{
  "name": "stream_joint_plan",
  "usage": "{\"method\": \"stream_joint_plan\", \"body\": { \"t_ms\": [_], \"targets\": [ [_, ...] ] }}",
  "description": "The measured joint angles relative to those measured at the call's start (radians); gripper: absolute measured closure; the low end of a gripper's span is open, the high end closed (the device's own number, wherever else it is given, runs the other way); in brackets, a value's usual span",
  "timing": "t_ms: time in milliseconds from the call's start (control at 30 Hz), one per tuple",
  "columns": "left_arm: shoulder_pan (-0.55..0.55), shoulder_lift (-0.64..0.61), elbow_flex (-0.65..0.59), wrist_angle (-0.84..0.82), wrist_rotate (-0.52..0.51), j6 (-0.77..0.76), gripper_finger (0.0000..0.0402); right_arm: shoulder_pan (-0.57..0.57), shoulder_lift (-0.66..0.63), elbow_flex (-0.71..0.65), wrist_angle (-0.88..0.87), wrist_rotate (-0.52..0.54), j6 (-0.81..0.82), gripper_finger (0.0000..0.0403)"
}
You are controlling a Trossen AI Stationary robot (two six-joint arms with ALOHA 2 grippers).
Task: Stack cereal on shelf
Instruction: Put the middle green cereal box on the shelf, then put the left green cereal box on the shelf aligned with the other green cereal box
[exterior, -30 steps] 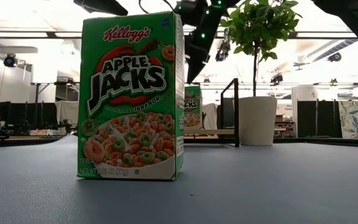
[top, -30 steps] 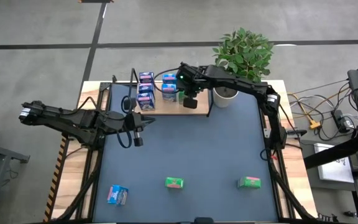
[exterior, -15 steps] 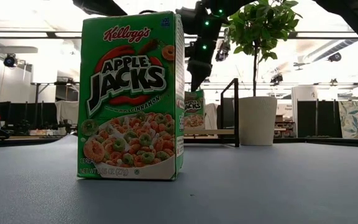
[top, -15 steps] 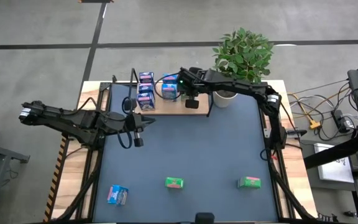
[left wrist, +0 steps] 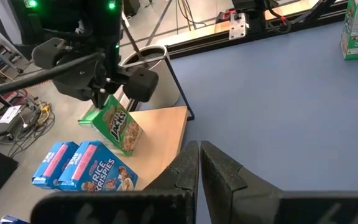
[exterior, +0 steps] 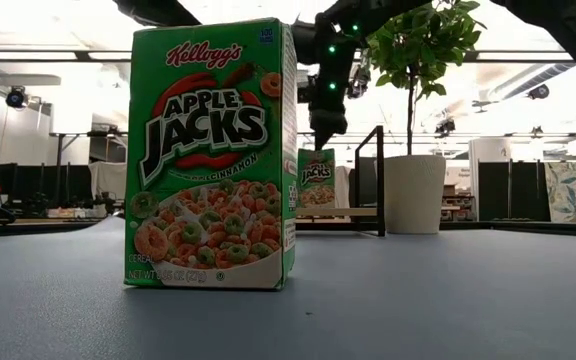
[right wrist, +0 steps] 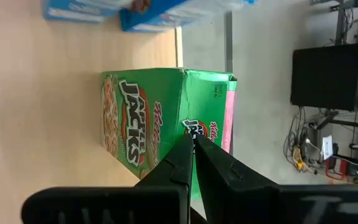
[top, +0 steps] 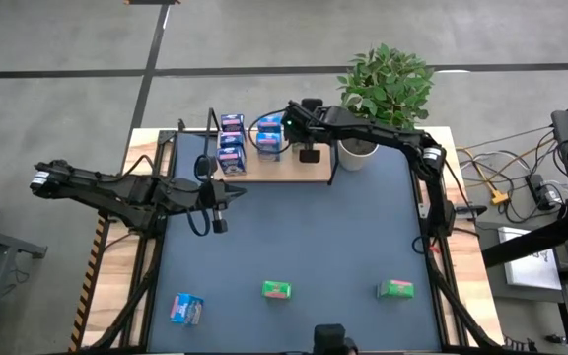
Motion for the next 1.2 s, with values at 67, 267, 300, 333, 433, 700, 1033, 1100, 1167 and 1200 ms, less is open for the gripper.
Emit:
{"method": "stream_joint_plan", "body": {
  "t_ms": [67, 267, 300, 333, 433, 700, 1033, 1100, 1167, 1200],
  "targets": [
    [0.0, 0.0, -0.001, -0.002, 0.0, 0.0, 0.0402, -0.01, 0.0, 0.0, 0.001, 0.0, -0.009, 0.039],
    [0.0, 0.0, -0.001, -0.001, -0.001, 0.001, 0.0402, -0.013, 0.0, 0.0, 0.0, 0.042, -0.072, 0.039],
    [0.0, 0.0, -0.001, -0.001, -0.001, 0.003, 0.0402, -0.011, 0.0, 0.0, -0.001, 0.066, -0.089, 0.039],
    [0.0, 0.0, -0.001, -0.001, -0.001, 0.005, 0.0402, -0.008, 0.0, -0.001, -0.002, 0.087, -0.107, 0.039],
    [0.0, 0.0, -0.001, -0.001, -0.002, 0.005, 0.0402, 0.0, -0.003, -0.001, -0.001, 0.102, -0.139, 0.039],
    [0.0, 0.0, -0.001, 0.0, -0.002, 0.024, 0.0402, 0.024, -0.01, 0.055, -0.034, 0.094, -0.085, 0.039],
    [0.001, 0.014, -0.004, -0.001, 0.001, -0.015, 0.0402, 0.157, -0.016, 0.181, -0.224, -0.175, 0.119, 0.039],
    [0.0, 0.015, -0.016, 0.001, 0.001, -0.037, 0.0402, 0.2, -0.021, 0.186, -0.241, -0.278, 0.167, 0.039],
    [0.0, 0.015, -0.034, 0.001, 0.002, -0.06, 0.0402, 0.249, -0.027, 0.181, -0.246, -0.336, 0.223, 0.039],
    [0.0, 0.015, -0.044, 0.003, 0.002, -0.073, 0.0402, 0.276, -0.03, 0.177, -0.251, -0.342, 0.253, 0.039]
  ]
}}
